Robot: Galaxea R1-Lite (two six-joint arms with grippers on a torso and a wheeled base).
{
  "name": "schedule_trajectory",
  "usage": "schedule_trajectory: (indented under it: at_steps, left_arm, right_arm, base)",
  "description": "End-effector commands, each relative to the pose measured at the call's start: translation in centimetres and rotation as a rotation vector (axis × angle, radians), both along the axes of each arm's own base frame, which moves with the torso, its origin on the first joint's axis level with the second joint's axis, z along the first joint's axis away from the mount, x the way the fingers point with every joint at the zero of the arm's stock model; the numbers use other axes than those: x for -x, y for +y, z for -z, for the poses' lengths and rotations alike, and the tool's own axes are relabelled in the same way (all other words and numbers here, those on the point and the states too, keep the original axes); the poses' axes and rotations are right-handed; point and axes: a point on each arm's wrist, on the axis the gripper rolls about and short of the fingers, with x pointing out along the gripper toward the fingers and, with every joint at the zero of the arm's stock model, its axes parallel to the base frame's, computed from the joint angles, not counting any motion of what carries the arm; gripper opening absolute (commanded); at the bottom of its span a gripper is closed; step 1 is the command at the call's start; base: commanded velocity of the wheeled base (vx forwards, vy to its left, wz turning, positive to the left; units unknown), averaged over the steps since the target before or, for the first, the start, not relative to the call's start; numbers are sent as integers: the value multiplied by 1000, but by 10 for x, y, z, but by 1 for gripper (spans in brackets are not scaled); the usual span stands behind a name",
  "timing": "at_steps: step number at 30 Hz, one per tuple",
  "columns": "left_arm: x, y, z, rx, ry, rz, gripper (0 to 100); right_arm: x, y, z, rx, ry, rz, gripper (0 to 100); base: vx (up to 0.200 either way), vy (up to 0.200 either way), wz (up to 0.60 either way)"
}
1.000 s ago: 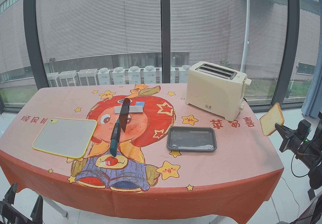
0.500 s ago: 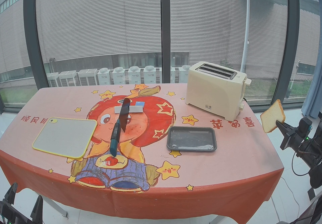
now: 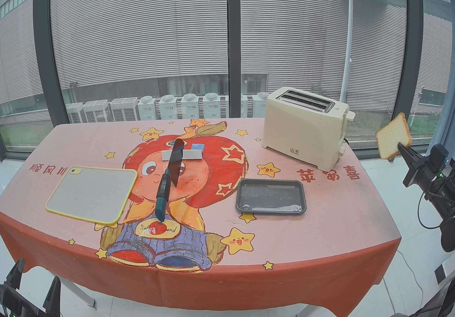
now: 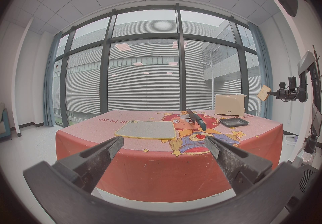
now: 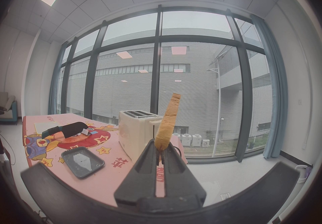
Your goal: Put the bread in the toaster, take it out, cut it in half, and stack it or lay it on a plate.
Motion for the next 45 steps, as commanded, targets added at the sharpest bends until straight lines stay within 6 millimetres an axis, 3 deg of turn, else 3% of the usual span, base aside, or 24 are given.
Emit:
schedule_trajectory:
  at_steps: [1, 45]
  left_arm:
    - [-1, 0, 5, 0, 19, 0, 100]
    - [-1, 0, 5, 0, 19, 0, 100]
  right_arm:
    - [-4, -7, -5, 3, -17, 15, 0]
    - [-31, -14, -64, 7, -31, 17, 0]
  base:
    - [0, 0, 0]
    - [0, 0, 0]
